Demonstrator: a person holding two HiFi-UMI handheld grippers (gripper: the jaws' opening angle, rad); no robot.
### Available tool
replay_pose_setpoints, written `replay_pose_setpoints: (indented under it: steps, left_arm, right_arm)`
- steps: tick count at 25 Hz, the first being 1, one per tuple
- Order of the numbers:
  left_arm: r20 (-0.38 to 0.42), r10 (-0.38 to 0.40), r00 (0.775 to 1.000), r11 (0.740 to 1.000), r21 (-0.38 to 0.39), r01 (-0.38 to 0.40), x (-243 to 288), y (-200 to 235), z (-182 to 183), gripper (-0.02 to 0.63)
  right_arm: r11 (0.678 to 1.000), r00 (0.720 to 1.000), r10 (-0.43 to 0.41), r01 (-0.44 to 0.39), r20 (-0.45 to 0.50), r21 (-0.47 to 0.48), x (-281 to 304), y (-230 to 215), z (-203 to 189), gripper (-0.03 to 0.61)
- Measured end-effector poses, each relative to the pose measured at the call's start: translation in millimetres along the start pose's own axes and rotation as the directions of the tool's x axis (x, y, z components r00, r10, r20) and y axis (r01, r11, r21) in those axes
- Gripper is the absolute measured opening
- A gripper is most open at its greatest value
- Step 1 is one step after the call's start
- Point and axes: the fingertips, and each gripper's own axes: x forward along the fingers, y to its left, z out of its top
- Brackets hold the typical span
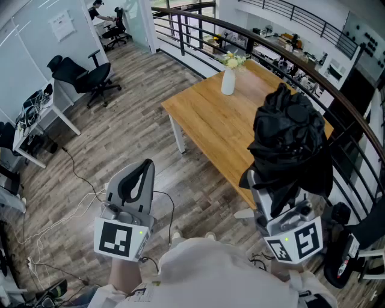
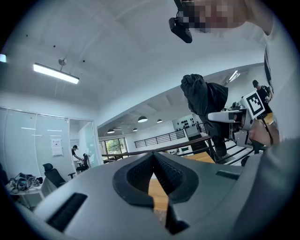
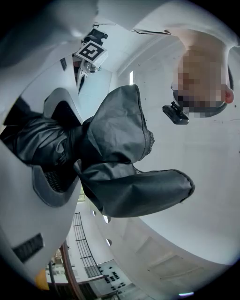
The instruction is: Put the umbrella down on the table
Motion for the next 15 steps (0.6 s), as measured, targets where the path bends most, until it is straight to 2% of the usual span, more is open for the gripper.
replay_pose_setpoints:
  steps: [5,15]
  left_arm:
    - [-0.023,0.016,1.0,1.0,-0.016,-0.016,9,-7,0,0.017]
    - [-0.055,-0.04,0.998,0.999,-0.013,0.04,32,-59,1,0.017]
  right_arm:
    - [0.999,1.0,0.005,-0.007,-0.028,-0.04,-4,-7,-5,0.268]
    - [0.999,0.997,-0.019,0.022,-0.069,0.041,-35,-44,-24,0.267]
